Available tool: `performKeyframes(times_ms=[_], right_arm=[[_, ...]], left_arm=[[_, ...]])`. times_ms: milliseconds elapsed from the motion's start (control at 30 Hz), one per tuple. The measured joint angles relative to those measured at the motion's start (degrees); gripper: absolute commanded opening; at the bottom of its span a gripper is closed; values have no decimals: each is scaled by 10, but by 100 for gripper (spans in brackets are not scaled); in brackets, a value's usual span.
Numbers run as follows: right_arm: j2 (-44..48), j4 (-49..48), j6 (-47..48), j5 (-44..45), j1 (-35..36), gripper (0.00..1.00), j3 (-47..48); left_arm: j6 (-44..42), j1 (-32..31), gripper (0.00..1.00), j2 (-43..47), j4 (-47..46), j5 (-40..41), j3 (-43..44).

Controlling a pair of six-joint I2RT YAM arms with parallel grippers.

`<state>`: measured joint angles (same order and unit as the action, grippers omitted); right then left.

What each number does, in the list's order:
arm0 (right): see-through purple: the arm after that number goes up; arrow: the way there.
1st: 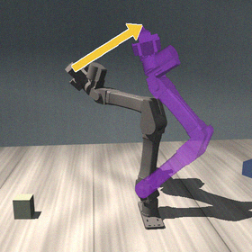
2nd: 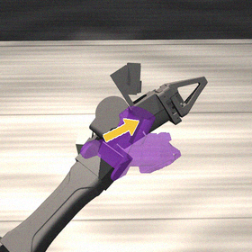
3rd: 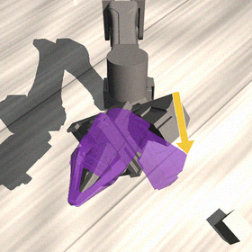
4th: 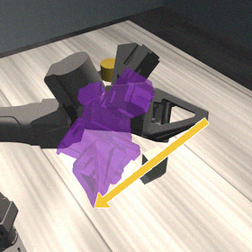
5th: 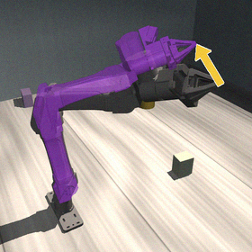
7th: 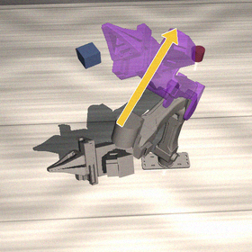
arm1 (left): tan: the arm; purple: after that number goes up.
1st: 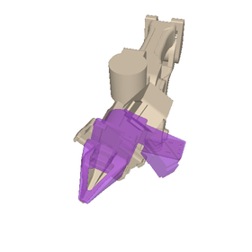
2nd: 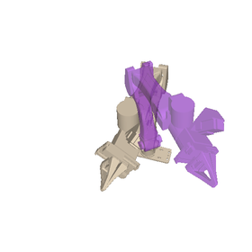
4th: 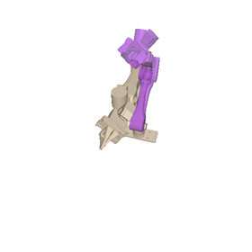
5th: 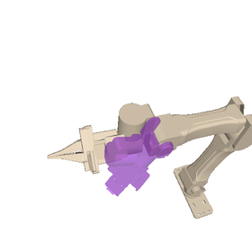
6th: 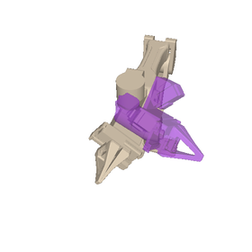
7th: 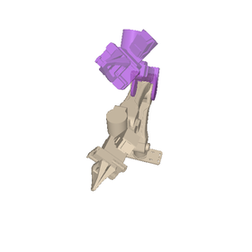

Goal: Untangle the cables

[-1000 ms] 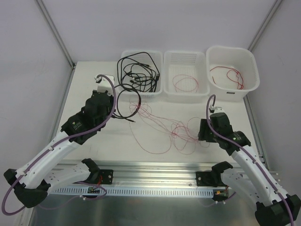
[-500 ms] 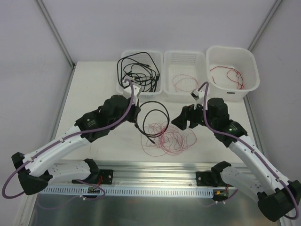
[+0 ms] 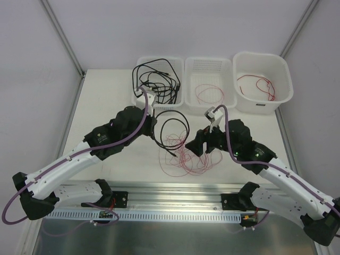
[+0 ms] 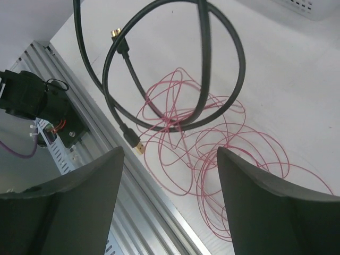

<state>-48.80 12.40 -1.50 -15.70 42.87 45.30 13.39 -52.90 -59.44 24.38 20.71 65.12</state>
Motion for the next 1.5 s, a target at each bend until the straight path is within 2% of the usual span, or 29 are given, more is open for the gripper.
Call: performKeyframes(times_ms=[167, 333, 467, 567, 600, 700, 767, 900, 1033, 1267, 1333, 1433, 1467, 1500], right_arm=[[-1, 42, -7, 117, 87, 70, 15], [-61, 50, -19, 227, 158, 58, 36], [-108, 47, -36, 290, 171, 56, 43], [-136, 46, -43, 313, 173, 51, 48], [-146, 45, -44, 318, 174, 37, 50], [-168, 41, -48, 324, 181, 8, 57], [-174, 39, -50, 323, 185, 2, 59], [-173, 39, -52, 305, 195, 1, 59], [-138, 42, -50, 273, 198, 1, 43], [-16, 109, -43, 303, 193, 1, -21], [4, 140, -51, 320, 173, 1, -40], [29, 201, -73, 342, 105, 1, -65], [37, 218, -76, 345, 79, 2, -72], [45, 231, -78, 348, 59, 8, -76]], left_arm=[[10, -5, 0, -9, 0, 14, 0], [21, -19, 0, -25, 2, 25, 0], [31, -19, 0, -23, 3, 35, 1], [41, -22, 0, -20, 3, 41, 1], [44, -23, 0, -18, 3, 42, 1], [57, -23, 0, -12, 4, 53, 1], [68, -23, 0, -9, 3, 70, 1], [83, -23, 0, -9, -6, 120, -2], [86, -5, 0, -8, -58, 159, -18], [115, 137, 0, 15, -138, 154, -51], [122, 166, 0, 37, -151, 153, -58], [123, 185, 0, 74, -166, 150, -65], [123, 187, 0, 87, -170, 148, -69], [123, 189, 0, 100, -174, 144, -74]])
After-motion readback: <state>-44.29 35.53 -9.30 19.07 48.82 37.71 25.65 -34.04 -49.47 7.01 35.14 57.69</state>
